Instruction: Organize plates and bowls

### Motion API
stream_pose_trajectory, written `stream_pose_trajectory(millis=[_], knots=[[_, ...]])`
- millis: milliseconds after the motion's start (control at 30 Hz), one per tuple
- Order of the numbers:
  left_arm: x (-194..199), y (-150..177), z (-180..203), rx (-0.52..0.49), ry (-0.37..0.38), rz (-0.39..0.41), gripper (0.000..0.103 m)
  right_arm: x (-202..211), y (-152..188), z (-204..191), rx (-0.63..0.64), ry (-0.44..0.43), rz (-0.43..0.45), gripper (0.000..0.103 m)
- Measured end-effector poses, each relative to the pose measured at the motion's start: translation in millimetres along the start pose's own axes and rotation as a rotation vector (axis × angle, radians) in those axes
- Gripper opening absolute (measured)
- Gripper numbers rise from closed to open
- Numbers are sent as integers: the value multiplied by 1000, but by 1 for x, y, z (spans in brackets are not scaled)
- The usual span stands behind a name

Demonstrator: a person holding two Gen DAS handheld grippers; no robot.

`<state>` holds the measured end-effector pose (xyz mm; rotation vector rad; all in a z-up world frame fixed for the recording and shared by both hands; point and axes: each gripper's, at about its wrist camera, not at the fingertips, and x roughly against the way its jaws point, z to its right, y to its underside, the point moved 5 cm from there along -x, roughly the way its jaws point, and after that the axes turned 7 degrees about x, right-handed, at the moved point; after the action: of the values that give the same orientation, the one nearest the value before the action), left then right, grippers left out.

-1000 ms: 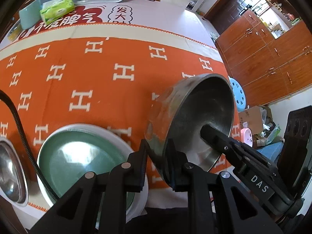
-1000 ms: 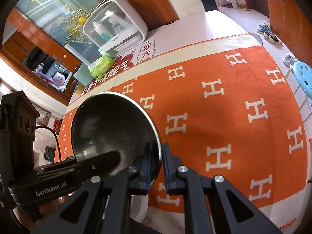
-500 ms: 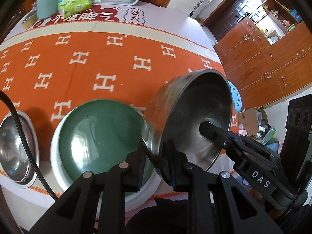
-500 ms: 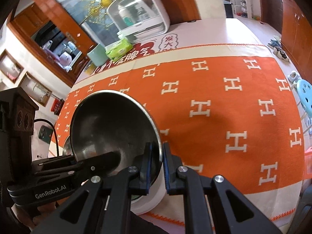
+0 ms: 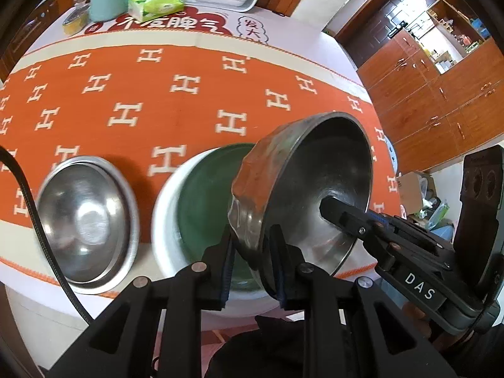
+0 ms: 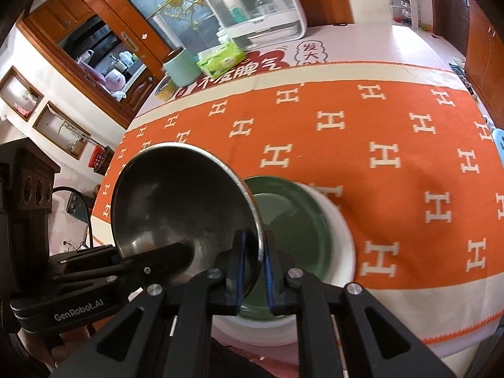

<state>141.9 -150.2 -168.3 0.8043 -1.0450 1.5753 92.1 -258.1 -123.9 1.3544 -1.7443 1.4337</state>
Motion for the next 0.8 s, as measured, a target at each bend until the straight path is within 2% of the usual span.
stream_pose_trajectory(millis=[333, 800], knots=[[22, 8, -61, 8, -11, -31, 20, -29, 8, -57, -16, -15, -24, 11], [31, 8, -129, -14, -32, -86, 21, -67, 18, -110, -80, -28, -39, 13]])
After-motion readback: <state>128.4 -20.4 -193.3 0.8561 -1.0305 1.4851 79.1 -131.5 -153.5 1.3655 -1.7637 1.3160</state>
